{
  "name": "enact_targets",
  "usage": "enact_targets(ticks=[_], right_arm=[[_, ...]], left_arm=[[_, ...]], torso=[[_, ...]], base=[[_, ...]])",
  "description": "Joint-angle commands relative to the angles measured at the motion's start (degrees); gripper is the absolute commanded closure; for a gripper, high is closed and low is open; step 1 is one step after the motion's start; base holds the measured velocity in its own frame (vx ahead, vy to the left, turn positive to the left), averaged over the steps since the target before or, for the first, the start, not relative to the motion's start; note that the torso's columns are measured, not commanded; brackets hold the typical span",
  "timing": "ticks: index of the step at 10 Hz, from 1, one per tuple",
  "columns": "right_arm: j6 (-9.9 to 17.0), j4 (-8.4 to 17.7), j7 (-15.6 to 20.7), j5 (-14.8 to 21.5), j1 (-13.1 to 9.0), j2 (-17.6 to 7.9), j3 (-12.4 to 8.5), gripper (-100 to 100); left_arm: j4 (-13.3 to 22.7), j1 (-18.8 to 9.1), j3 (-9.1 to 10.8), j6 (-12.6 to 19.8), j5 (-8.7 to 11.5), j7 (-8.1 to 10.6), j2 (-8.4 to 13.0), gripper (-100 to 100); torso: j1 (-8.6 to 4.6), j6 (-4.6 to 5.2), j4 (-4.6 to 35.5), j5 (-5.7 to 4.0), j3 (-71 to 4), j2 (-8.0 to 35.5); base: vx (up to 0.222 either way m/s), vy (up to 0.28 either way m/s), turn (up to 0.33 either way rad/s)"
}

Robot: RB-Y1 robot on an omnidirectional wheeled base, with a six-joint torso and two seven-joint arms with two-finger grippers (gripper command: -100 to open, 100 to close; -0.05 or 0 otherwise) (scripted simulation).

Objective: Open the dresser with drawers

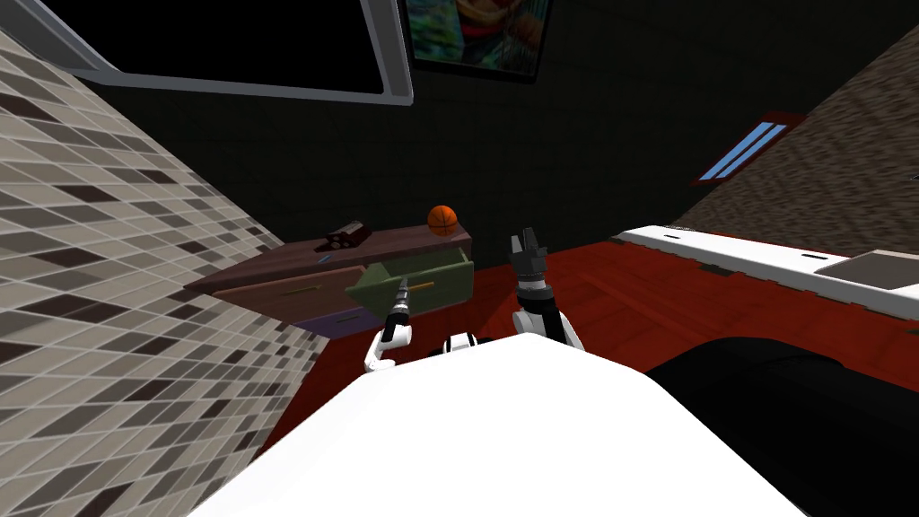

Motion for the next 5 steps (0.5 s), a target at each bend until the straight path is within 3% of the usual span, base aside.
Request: enact_targets(ticks=[1, 5], right_arm=[[0.00, 0.00, 0.00, 0.00, 0.00, 0.00, 0.00, 0], [0.00, 0.00, 0.00, 0.00, 0.00, 0.00, 0.00, 0]], left_arm=[[0.15, 0.11, -0.02, 0.06, 0.00, 0.01, -0.02, 0], [0.33, 0.26, -0.03, 0.23, 0.01, 0.02, -0.04, 0]], torso=[[0.03, 0.01, -0.08, 0.04, -0.07, -0.09], [0.10, 0.03, -0.23, 0.13, -0.14, -0.20]], base=[[0.000, 0.000, 0.000], [0.000, 0.000, 0.000]])
